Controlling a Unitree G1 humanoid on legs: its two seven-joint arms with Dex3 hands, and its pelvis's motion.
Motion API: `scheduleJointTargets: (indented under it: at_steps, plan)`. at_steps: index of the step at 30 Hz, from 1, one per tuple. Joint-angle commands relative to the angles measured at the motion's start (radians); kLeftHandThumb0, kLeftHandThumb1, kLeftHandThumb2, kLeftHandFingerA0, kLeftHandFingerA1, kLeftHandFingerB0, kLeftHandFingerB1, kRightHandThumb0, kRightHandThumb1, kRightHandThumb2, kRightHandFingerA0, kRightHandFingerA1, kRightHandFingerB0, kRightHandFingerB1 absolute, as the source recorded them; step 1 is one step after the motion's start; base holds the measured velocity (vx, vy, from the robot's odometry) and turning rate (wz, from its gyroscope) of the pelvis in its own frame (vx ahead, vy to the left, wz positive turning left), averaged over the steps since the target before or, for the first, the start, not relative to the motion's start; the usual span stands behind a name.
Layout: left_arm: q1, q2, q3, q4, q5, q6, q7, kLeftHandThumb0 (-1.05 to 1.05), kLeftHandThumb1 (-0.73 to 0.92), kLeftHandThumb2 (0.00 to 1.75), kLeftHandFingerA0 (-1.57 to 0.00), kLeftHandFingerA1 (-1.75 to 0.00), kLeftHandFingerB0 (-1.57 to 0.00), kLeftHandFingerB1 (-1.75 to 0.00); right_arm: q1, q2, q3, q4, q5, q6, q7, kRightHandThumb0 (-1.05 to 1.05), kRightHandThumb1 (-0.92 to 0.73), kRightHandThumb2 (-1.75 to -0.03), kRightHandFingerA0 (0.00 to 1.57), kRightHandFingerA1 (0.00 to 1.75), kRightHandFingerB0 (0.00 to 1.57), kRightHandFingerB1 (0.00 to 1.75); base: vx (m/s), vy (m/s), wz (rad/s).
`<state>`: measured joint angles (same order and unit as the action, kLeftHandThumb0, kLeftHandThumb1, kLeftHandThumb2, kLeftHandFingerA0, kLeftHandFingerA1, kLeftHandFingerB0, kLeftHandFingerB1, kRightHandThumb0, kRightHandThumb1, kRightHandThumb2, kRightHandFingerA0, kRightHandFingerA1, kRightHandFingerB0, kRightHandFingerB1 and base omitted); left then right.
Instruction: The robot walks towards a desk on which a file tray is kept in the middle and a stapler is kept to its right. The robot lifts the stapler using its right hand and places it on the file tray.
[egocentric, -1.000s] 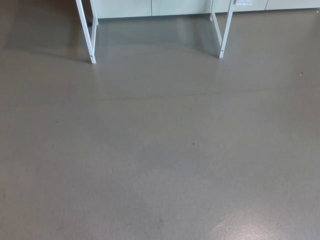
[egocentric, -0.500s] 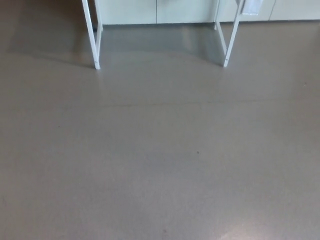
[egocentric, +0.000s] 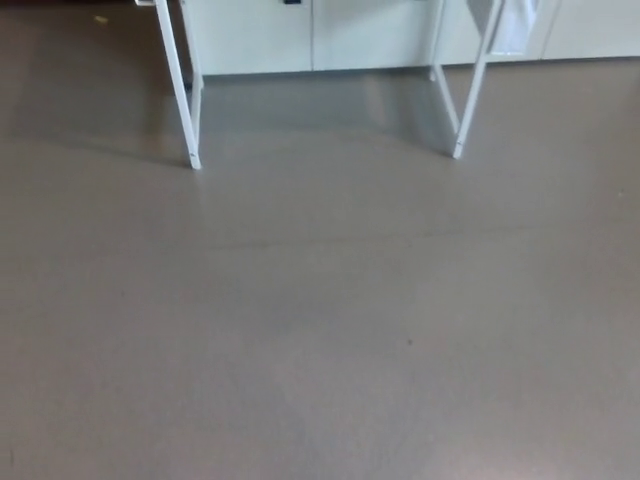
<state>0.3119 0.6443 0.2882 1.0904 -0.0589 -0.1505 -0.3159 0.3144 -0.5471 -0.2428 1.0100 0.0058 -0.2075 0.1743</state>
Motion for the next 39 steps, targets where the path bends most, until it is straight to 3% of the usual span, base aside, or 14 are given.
scheduleJointTargets:
  at_steps: [1,3,7,8,12,13,19,23,27,28,30,32,37,39]
  plan:
    - [-0.019,-0.004,-0.002,0.008,-0.002,-0.013,0.005,-0.53,0.58,0.57,-0.44,-0.41,-0.26,-0.32,-0.028,-0.035,0.003,0.022,-0.009,-0.005,-0.004,-0.62,-0.7,-0.61,0.32,0.37,0.0,0.26,0.28,-0.282,0.43]
    - [-0.038,-0.007,0.001,0.038,-0.002,-0.012,0.013,-0.59,0.5,0.75,-0.37,-0.48,-0.22,-0.4,-0.026,-0.033,-0.001,0.022,-0.001,-0.011,-0.006,-0.66,-0.55,-0.9,0.31,0.53,0.01,0.25,0.28,-0.212,0.1]
    - [-0.037,-0.003,-0.01,0.037,0.008,-0.017,0.021,-0.54,0.57,0.57,-0.46,-0.42,-0.28,-0.32,-0.025,-0.031,-0.006,0.032,0.01,-0.031,0.005,-0.63,-0.68,-0.6,0.33,0.4,0.01,0.27,0.26,-0.062,-0.01]
    - [-0.033,-0.004,-0.01,0.032,0.006,-0.018,0.017,-0.54,0.58,0.57,-0.45,-0.42,-0.27,-0.32,-0.02,-0.033,-0.007,0.029,0.012,-0.034,0.012,-0.68,-0.55,-0.89,0.28,0.52,0.01,0.23,0.25,0.034,-0.12]
    - [-0.022,-0.006,-0.001,0.021,-0.008,-0.02,-0.003,-0.59,0.5,0.75,-0.37,-0.49,-0.22,-0.41,-0.02,-0.039,0.0,0.028,0.003,-0.024,0.013,-0.63,-0.7,-0.61,0.32,0.39,0.01,0.27,0.24,0.106,-0.17]
    - [-0.013,-0.007,0.004,0.008,-0.014,-0.02,-0.011,-0.59,0.5,0.75,-0.36,-0.49,-0.21,-0.41,-0.022,-0.045,0.016,0.02,-0.017,-0.007,0.001,-0.69,-0.58,-0.9,0.28,0.51,0.0,0.22,0.3,0.16,-0.13]
    - [-0.021,-0.008,-0.005,0.018,0.002,-0.025,0.006,-0.53,0.59,0.58,-0.45,-0.42,-0.26,-0.32,-0.036,-0.049,0.016,0.042,0.006,-0.005,0.014,-0.64,-0.7,-0.61,0.31,0.38,0.0,0.26,0.32,0.213,-0.11]
    - [-0.032,-0.008,-0.007,0.034,0.004,-0.024,0.013,-0.52,0.6,0.58,-0.45,-0.42,-0.26,-0.32,-0.029,-0.053,0.026,0.038,-0.011,-0.022,-0.001,-0.72,-0.58,-0.9,0.29,0.51,0.01,0.22,0.22,0.07,0.07]
    - [-0.044,-0.006,-0.014,0.054,0.01,-0.03,0.02,-0.52,0.59,0.58,-0.46,-0.42,-0.26,-0.32,-0.022,-0.048,0.021,0.033,-0.011,-0.035,-0.012,-0.66,-0.69,-0.61,0.39,0.4,0.03,0.24,0.21,-0.062,0.11]
    - [-0.047,-0.006,-0.013,0.058,0.009,-0.029,0.022,-0.52,0.59,0.58,-0.46,-0.42,-0.26,-0.32,-0.027,-0.047,0.012,0.033,0.005,-0.019,0.011,-0.69,-0.56,-0.89,0.28,0.52,0.01,0.23,0.24,-0.2,0.16]
    - [-0.044,-0.007,-0.015,0.046,0.01,-0.033,0.024,-0.52,0.59,0.57,-0.47,-0.43,-0.27,-0.32,-0.03,-0.046,0.007,0.03,0.012,-0.011,0.018,-0.62,-0.69,-0.6,0.31,0.37,0.03,0.24,0.38,-0.234,0.02]
    - [-0.041,-0.007,-0.009,0.043,0.0,-0.032,0.013,-0.51,0.59,0.57,-0.45,-0.42,-0.26,-0.32,-0.031,-0.058,0.028,0.026,-0.013,0.001,0.017,-0.69,-0.58,-0.91,0.26,0.51,0.0,0.21,0.33,-0.291,0.6]
    - [-0.046,-0.007,-0.008,0.048,0.0,-0.029,0.018,-0.51,0.59,0.57,-0.45,-0.42,-0.26,-0.32,-0.009,-0.052,0.013,-0.01,0.016,0.002,0.035,-0.63,-0.71,-0.62,0.28,0.4,0.0,0.22,0.23,-0.129,0.03]
    - [-0.047,-0.005,-0.009,0.051,0.001,-0.028,0.018,-0.52,0.59,0.58,-0.44,-0.41,-0.26,-0.32,-0.008,-0.057,0.028,-0.013,-0.008,0.002,0.017,-0.71,-0.57,-0.9,0.26,0.51,0.0,0.21,0.22,-0.035,-0.03]
